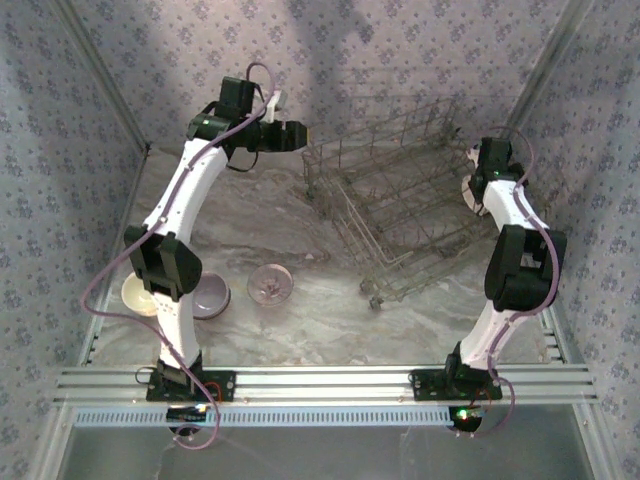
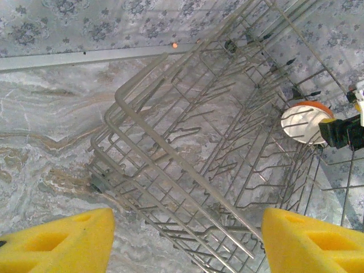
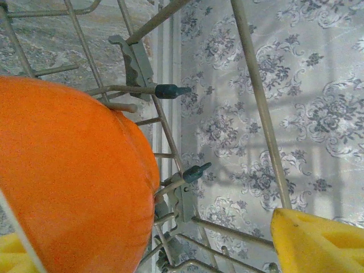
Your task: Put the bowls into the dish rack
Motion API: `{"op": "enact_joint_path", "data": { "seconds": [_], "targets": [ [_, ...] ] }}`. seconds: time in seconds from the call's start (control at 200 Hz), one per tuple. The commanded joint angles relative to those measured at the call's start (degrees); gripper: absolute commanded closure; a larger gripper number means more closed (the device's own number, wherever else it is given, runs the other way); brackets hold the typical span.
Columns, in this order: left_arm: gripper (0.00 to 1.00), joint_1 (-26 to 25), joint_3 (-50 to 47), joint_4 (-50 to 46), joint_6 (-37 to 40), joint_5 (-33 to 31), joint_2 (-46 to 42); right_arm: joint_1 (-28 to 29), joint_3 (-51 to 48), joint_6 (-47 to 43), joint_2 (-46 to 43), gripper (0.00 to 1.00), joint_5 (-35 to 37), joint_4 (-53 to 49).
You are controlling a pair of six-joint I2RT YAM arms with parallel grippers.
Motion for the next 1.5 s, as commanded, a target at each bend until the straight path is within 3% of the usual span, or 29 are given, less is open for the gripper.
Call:
{"op": "enact_joint_path", "data": {
  "seconds": [0.0,0.405,0.74,1.009,1.494],
  "targets": [
    [0.31,-0.03,3.03,-1.69,0.87,-0.07,0.92,1.28,-0.95,0.48,4.97,0.2,-10.57,-11.9],
    [0.31,0.06,5.02,-2.93,1.46,0.76,2.72,0.78,-0.32,0.89,6.06,0.21,-14.31,-14.41],
    [0.31,-0.19,5.38,-3.33,0.59,3.02,4.67,1.58,-3.85,0.42,1.03,0.19,-14.98,-8.03],
    [0.31,-2.14,4.59,-4.46,0.56,4.32,6.69,3.6,-6.72,-0.66,0.28,0.19,-7.8,-2.65],
    [0.32,-3.1,4.06,-3.63,0.56,6.56,8.62,5.99,-8.93,-1.0,-3.04,0.16,-10.23,-2.72]
  ]
}}
